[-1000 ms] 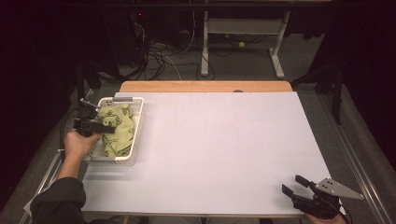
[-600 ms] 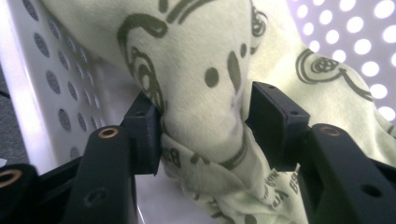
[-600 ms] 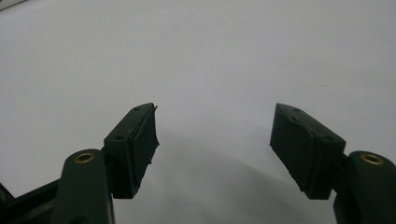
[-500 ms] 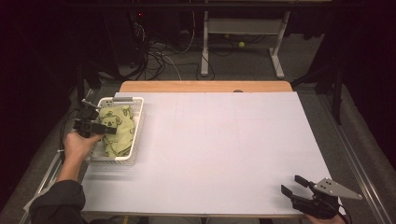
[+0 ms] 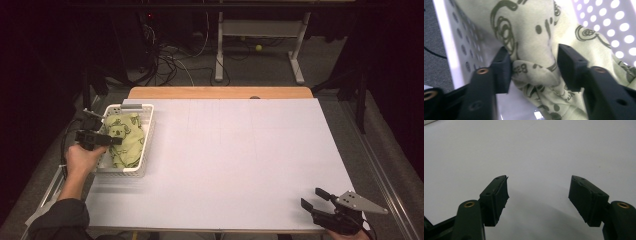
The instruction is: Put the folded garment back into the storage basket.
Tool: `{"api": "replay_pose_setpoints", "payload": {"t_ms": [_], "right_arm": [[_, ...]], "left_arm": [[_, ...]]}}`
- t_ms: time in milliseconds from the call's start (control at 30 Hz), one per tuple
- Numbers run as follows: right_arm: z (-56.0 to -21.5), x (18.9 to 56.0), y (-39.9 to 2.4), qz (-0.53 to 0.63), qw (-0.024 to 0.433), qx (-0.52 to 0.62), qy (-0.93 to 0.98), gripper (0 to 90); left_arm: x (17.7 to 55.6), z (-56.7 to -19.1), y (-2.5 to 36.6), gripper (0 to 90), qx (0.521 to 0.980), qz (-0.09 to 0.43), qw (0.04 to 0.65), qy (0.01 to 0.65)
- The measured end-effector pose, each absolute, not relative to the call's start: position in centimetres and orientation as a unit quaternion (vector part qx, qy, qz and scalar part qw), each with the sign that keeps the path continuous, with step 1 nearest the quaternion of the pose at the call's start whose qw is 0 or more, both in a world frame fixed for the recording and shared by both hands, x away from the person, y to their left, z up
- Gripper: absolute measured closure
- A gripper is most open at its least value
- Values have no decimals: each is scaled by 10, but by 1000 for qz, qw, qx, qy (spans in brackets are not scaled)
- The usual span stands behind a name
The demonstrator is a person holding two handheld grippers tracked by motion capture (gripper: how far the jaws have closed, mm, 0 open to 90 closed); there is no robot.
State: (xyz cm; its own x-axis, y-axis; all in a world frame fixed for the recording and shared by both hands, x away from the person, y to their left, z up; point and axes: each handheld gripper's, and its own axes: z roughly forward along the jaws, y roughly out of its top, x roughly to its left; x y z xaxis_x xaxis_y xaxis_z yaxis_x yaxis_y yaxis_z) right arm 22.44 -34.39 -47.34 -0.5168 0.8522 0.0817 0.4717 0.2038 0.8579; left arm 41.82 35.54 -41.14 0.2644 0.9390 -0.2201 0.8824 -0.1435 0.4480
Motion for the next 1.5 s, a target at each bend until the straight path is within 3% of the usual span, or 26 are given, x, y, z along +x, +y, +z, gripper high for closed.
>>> {"api": "replay_pose_setpoints", "payload": {"t_ms": [133, 400, 700, 1500], "right_arm": [[-473, 225, -343, 448, 212, 443, 747, 322], [-474, 225, -343, 447, 211, 443, 747, 321], [-474, 225, -343, 449, 210, 442, 748, 321], [-473, 232, -339, 453, 204, 431, 753, 322]], "left_arm": [[420, -413, 356, 635, 756, 44, 250, 603], [434, -422, 343, 651, 760, 48, 228, 607], [431, -420, 347, 472, 752, 64, 224, 616], [406, -398, 336, 357, 759, 100, 246, 594]]}}
